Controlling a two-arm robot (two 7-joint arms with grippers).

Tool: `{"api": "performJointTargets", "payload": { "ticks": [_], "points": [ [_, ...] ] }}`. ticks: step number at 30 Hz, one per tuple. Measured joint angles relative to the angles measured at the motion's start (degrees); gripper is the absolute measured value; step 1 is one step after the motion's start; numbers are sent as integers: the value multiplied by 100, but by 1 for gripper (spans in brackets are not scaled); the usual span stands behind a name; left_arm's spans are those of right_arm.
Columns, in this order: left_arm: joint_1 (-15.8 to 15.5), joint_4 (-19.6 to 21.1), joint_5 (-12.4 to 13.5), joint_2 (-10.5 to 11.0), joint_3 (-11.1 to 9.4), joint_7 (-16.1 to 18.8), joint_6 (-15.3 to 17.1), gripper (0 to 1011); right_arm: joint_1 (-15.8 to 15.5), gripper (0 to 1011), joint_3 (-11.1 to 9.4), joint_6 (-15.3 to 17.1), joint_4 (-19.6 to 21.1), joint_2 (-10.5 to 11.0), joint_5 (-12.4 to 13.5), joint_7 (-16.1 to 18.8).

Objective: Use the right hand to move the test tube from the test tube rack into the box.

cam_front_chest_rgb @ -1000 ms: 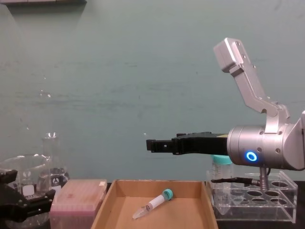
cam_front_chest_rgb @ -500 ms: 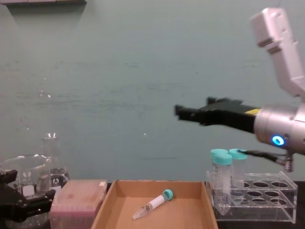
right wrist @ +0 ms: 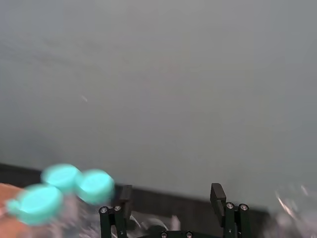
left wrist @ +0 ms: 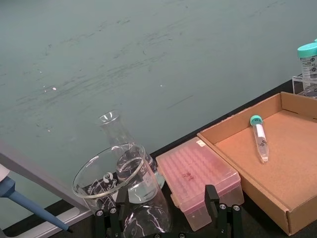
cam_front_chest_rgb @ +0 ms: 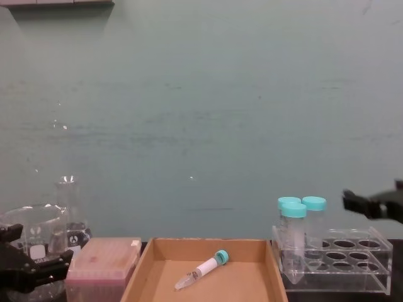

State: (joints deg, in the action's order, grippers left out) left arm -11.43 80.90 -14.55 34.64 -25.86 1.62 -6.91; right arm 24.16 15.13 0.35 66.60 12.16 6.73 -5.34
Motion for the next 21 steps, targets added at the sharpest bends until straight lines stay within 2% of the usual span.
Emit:
{"api": "performJointTargets", "payload": {
  "ticks": [1, 4, 7, 15, 21],
  "points": [
    [0, 0, 0, 0, 0, 0, 0, 1000, 0, 1002, 0, 0, 0, 0, 0, 0],
    [0, 0, 0, 0, 0, 0, 0, 1000, -43, 1003, -209, 337, -77, -88, 69, -175],
    [0, 0, 0, 0, 0, 0, 0, 1000, -65, 1002, -306, 419, -93, -129, 86, -219],
    [0, 0, 0, 0, 0, 0, 0, 1000, -102, 1003, -442, 360, -98, -199, 93, -115],
    [0, 0, 0, 0, 0, 0, 0, 1000, -179, 1003, -522, 127, -59, -209, 176, 238]
  ]
}}
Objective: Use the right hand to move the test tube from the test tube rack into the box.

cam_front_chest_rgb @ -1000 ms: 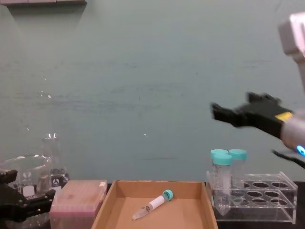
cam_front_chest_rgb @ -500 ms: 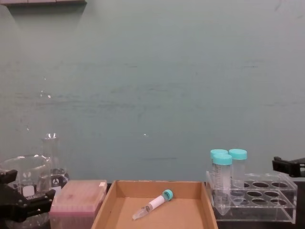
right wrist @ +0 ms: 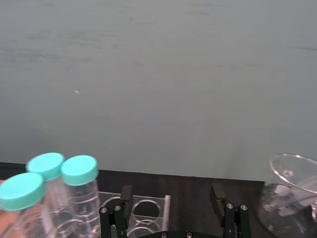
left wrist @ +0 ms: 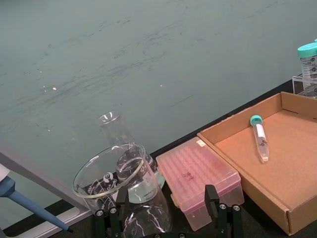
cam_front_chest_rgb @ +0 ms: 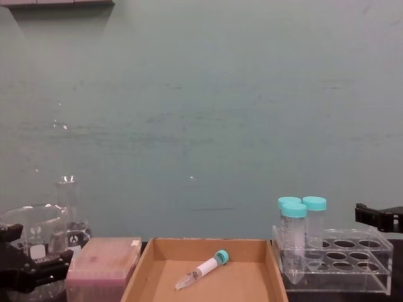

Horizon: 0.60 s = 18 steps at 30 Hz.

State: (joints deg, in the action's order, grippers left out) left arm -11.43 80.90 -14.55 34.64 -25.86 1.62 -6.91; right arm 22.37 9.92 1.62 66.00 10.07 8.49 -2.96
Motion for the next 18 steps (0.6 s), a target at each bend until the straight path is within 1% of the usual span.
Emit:
{"api": "performJointTargets", "payload": {
  "ticks": [2, 5, 6, 10, 15, 18],
  "points": [
    [0, 0, 0, 0, 0, 0, 0, 1000, -57, 1003, -23, -120, 42, 21, 29, 167],
    [0, 0, 0, 0, 0, 0, 0, 1000, -131, 1003, -43, -274, 111, 57, 47, 323],
    [0, 0, 0, 0, 0, 0, 0, 1000, -196, 1003, -62, -382, 181, 88, 52, 434],
    [0, 0, 0, 0, 0, 0, 0, 1000, -383, 1003, -121, -650, 397, 182, 42, 654],
    [0, 0, 0, 0, 0, 0, 0, 1000, -483, 1002, -185, -768, 513, 212, 1, 779],
    [0, 0, 0, 0, 0, 0, 0, 1000, -492, 1003, -193, -776, 522, 214, -1, 794]
  ]
}}
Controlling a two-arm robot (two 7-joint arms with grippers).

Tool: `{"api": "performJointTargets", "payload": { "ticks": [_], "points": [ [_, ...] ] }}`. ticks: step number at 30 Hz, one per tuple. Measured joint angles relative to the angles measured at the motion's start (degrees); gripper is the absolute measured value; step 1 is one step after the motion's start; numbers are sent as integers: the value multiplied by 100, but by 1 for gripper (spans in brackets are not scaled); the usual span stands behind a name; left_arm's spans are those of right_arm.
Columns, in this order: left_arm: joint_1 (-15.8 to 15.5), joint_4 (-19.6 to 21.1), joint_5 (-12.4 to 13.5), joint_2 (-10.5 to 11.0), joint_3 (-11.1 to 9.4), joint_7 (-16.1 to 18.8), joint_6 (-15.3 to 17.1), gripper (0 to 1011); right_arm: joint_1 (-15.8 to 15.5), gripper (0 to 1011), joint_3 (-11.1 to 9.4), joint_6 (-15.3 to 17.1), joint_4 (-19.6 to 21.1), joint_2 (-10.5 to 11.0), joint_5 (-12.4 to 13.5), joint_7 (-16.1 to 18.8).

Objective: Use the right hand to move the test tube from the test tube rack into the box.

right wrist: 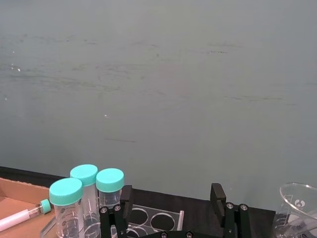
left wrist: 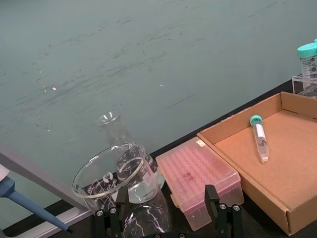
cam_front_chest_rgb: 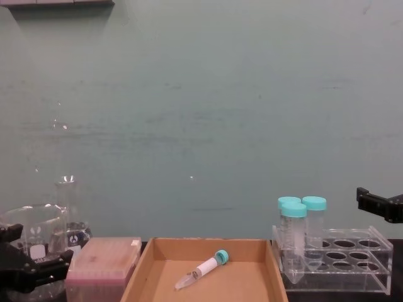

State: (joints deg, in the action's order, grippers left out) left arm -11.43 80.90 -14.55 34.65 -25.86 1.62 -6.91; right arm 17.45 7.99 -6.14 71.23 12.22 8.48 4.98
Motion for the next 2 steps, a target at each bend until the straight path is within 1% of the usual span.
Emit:
{"api": "performJointTargets", "payload": {
  "ticks": [2],
  "points": [
    [0, 0, 0, 0, 0, 0, 0, 1000, 0, 1003, 3, 0, 0, 0, -1, -1]
  ]
}}
